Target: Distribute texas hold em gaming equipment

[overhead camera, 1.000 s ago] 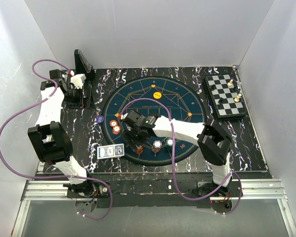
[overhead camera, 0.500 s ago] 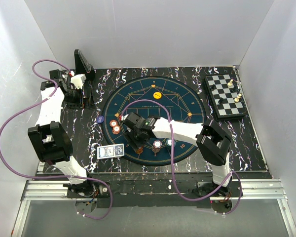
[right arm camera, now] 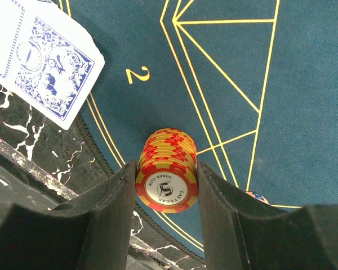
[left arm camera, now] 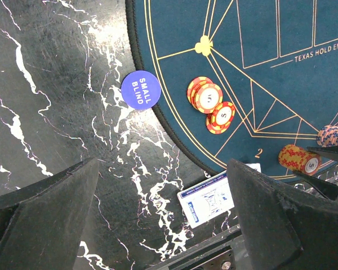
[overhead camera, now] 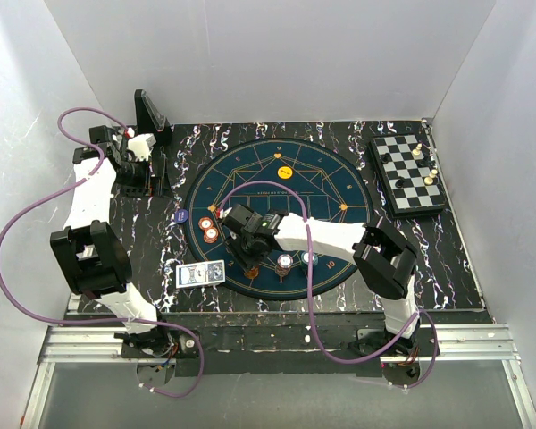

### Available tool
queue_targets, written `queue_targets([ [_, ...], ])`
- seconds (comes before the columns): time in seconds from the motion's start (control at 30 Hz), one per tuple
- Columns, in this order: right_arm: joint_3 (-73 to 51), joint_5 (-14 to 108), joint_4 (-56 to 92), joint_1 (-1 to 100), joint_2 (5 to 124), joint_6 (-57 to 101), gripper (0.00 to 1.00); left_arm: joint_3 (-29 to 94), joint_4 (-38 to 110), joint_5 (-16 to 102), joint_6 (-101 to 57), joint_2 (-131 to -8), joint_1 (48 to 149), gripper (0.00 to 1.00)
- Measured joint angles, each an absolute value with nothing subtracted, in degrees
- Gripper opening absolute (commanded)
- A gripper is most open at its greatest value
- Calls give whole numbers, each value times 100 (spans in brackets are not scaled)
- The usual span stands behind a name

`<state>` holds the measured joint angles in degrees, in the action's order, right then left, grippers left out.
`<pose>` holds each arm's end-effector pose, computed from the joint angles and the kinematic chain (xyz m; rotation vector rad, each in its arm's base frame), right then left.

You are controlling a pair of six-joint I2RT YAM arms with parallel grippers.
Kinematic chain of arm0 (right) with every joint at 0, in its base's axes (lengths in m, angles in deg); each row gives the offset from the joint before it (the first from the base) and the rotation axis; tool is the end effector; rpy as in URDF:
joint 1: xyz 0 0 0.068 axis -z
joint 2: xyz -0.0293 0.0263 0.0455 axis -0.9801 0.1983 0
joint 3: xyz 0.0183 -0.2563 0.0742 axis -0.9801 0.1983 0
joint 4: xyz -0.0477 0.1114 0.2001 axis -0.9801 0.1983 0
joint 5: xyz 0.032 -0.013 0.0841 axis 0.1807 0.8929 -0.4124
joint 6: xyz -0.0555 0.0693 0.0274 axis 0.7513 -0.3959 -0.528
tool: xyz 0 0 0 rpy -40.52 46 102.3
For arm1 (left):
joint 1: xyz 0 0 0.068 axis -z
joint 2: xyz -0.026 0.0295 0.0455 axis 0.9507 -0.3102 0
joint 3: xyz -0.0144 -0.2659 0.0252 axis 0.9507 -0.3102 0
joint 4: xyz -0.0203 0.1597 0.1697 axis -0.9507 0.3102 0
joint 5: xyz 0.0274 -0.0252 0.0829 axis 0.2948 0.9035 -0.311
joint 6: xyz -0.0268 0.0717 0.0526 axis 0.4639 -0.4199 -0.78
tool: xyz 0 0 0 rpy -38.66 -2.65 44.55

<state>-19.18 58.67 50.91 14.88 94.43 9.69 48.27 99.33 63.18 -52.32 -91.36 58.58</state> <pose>0.1868 0.3643 0.1721 -0.9929 2.4916 0.3950 0.3230 0.0359 0.2555 0.2276 2.6308 -0.5176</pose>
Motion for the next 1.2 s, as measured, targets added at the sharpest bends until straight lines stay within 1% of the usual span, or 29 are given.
queue_targets([
  [0.03,-1918,5867,5091,1484,9443,969,52,4827,9935,6318,-5230,-9136,5858,98],
  [0.07,-1918,5870,5093,1484,9443,969,52,4827,9933,6316,-5230,-9136,5858,98],
  [0.37,-1918,5865,5091,1477,9443,969,54,4833,9942,6316,-5232,-9136,5858,98],
  [0.47,-1918,5852,5091,1477,9443,969,61,4840,9948,6316,-5232,-9136,5858,98],
  [0.67,-1918,5791,5091,1455,9443,956,64,4840,9955,6316,-5241,-9136,5858,98],
  [0.93,-1916,5784,5091,1425,9445,954,60,4840,9955,6316,-5241,-9136,5858,98],
  [1.2,-1916,5826,5086,1427,9546,952,50,4840,9951,6307,-5246,-9136,5858,98],
])
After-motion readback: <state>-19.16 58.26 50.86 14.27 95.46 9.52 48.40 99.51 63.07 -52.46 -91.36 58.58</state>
